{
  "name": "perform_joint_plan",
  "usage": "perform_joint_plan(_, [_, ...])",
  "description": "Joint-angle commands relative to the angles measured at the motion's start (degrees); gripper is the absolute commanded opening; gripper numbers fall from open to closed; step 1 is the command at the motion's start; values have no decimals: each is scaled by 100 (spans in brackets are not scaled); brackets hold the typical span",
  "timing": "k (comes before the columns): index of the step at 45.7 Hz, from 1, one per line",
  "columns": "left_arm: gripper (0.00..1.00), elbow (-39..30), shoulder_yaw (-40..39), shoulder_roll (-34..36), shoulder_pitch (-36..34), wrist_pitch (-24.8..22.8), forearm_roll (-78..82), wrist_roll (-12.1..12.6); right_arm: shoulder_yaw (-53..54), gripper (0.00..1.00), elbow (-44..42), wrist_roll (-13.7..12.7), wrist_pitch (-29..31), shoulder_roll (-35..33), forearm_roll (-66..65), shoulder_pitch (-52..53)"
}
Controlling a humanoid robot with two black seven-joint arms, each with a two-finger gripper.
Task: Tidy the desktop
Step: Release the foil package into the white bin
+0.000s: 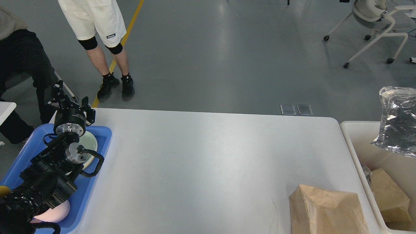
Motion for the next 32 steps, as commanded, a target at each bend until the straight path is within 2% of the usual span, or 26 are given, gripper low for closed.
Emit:
perform_joint_plan(1, [96,-2,0,0,0,0,0,0,3,0,-11,0,-14,-141,-2,-221])
perform_joint_plan(24, [96,-2,0,0,0,0,0,0,557,0,-547,0,-242,-194,191,-1487])
perform_joint_plan(25, [96,-2,0,0,0,0,0,0,557,2,-547,0,-242,-194,191,-1487])
perform_joint_plan(29, [96,-2,0,0,0,0,0,0,557,22,-547,0,-260,-194,191,-1487])
perform_joint_plan(32, [96,-2,0,0,0,0,0,0,557,31,-547,0,-295,-194,200,-1487])
